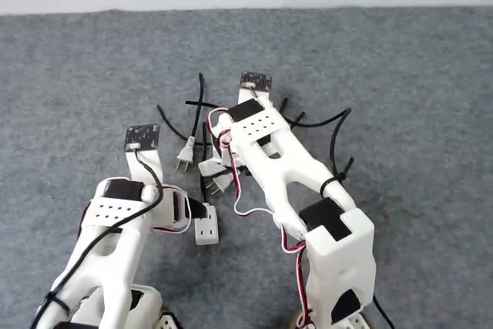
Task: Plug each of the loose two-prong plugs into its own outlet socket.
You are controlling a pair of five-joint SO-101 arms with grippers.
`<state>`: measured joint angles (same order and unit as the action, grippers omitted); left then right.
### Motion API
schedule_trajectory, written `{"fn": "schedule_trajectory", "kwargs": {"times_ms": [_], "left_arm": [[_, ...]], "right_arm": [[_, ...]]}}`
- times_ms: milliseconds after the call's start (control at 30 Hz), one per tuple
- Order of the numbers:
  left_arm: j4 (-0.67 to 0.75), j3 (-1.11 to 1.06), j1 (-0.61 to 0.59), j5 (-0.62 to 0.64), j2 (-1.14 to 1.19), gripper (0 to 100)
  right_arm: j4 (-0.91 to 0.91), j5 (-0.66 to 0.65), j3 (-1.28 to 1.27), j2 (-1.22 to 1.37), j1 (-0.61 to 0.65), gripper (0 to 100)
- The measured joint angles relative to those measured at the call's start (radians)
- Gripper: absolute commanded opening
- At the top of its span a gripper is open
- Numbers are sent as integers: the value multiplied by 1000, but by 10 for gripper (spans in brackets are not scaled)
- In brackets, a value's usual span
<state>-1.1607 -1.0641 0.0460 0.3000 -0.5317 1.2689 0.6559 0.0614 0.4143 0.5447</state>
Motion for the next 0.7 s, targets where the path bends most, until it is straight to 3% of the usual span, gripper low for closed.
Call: {"fn": "schedule_trajectory", "kwargs": {"times_ms": [700], "left_arm": [[-11, 18, -41, -48, 3, 344]], "right_arm": [[-32, 6, 71, 78, 46, 104]]}}
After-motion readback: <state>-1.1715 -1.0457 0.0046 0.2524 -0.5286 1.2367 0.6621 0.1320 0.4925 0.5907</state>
